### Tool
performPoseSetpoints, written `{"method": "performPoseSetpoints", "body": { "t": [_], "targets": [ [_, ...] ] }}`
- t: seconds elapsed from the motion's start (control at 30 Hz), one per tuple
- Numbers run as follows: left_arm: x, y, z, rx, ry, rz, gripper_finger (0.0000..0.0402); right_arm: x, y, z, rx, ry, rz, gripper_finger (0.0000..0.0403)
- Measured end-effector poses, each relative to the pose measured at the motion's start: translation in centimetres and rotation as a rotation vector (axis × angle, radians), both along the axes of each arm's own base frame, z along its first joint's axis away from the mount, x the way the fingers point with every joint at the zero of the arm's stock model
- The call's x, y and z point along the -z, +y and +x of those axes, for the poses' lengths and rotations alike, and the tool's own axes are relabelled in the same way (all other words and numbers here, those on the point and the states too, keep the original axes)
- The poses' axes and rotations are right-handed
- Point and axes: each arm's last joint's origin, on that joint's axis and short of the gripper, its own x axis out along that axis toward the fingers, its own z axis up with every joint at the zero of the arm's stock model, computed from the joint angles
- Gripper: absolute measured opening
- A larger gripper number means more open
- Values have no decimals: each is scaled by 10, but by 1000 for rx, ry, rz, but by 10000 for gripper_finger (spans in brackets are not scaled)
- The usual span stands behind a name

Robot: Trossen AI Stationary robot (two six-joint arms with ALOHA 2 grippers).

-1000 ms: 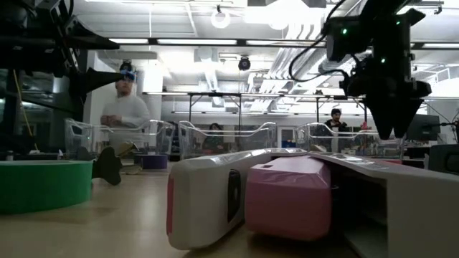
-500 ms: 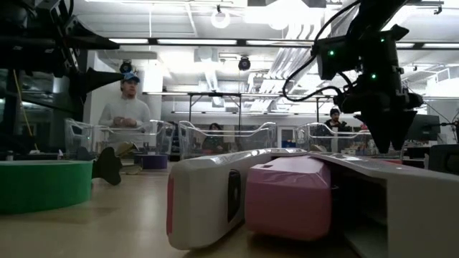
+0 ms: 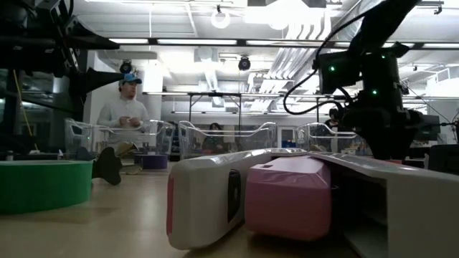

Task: Pick and place Stapler, Stapler remover, tape
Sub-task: Put the pink tape into the right transparent bin

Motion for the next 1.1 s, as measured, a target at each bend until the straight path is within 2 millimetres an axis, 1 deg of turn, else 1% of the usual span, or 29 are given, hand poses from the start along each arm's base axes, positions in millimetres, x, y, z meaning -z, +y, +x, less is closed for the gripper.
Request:
{"method": "performPoseSetpoints", "body": {
  "t": [0.23, 0.37, 0.47, 0.73, 0.9, 1.1],
  "targets": [
    [0, 0, 0, 0, 0, 0, 296, 3, 0, -3, 10, 15, -17, 264],
    [0, 0, 0, 0, 0, 0, 296, 3, 0, -3, 14, 11, -2, 245],
    [0, 0, 0, 0, 0, 0, 296, 3, -1, -3, 17, 8, 2, 220],
    [0, 0, 0, 0, 0, 0, 296, 3, -1, -3, 14, 6, 10, 133],
    [0, 0, 0, 0, 0, 0, 296, 3, -1, -3, 14, 6, 11, 90],
    [0, 0, 0, 0, 0, 0, 296, -5, -1, -4, 13, -31, 17, 39]
  ]
}}
